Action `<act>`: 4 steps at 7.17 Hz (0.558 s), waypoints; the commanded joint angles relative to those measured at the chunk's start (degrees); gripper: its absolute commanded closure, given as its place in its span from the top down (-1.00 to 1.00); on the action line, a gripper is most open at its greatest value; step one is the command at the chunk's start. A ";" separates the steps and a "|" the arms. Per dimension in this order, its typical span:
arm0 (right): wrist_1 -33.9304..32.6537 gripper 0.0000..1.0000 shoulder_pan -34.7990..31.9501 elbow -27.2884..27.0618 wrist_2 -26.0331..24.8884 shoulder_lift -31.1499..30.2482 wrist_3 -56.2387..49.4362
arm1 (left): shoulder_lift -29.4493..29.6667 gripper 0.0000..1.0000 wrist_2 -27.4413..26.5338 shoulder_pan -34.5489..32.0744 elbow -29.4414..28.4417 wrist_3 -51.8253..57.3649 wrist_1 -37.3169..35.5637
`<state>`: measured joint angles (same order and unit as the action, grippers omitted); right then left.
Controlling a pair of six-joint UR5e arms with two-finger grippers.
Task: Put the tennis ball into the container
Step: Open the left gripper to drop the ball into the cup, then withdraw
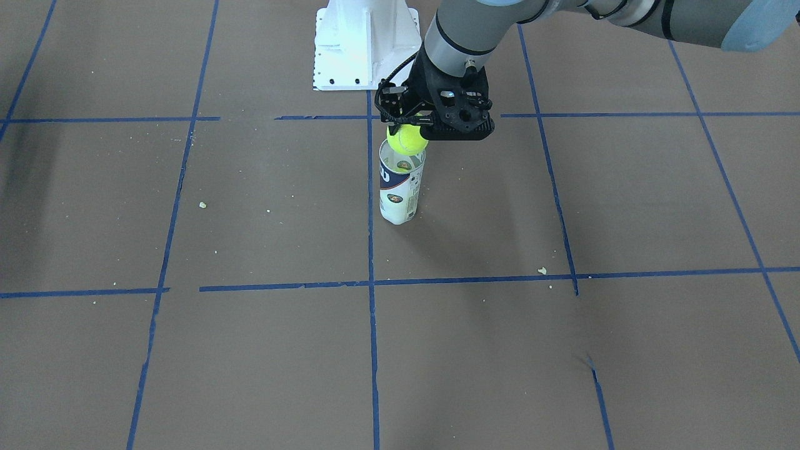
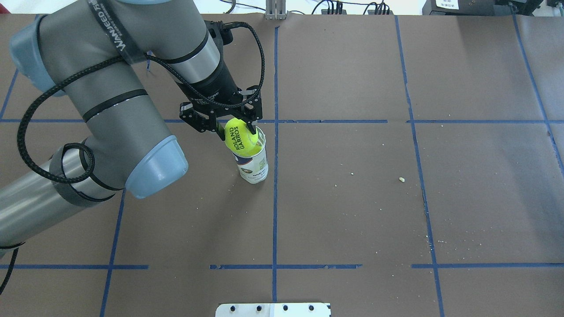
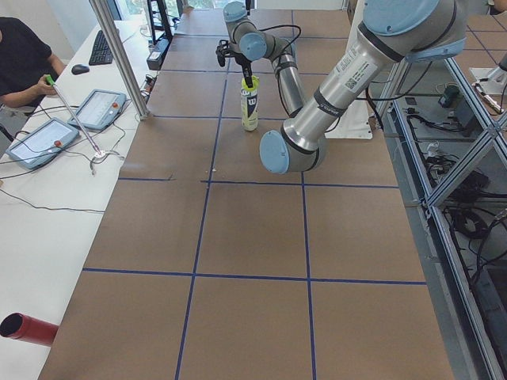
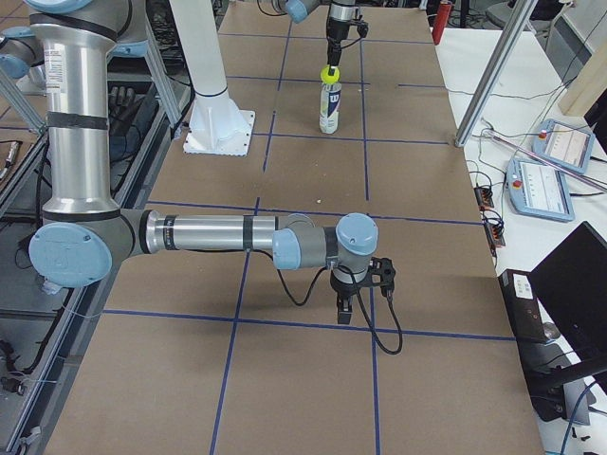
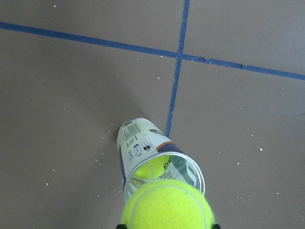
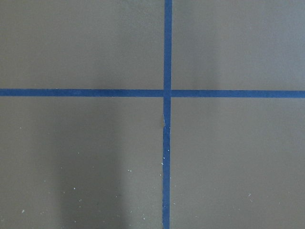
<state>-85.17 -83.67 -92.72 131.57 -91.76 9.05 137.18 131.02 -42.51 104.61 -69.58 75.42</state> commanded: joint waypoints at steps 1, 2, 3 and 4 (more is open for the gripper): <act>0.00 1.00 0.00 0.00 0.00 0.00 0.00 | -0.51 0.96 0.03 0.24 0.42 0.23 0.17; 0.00 1.00 0.00 0.00 0.00 0.00 0.00 | -0.51 1.00 0.38 0.15 1.20 0.06 -0.01; 0.00 1.00 0.00 0.00 0.00 0.00 0.00 | -0.60 1.00 2.12 0.15 1.21 0.05 0.08; 0.00 1.00 0.00 0.00 0.00 0.00 0.00 | -0.60 1.00 2.23 0.15 1.47 0.05 -0.01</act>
<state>-85.17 -83.67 -92.73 131.57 -91.76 9.05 136.63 132.59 -42.35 105.78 -69.51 75.47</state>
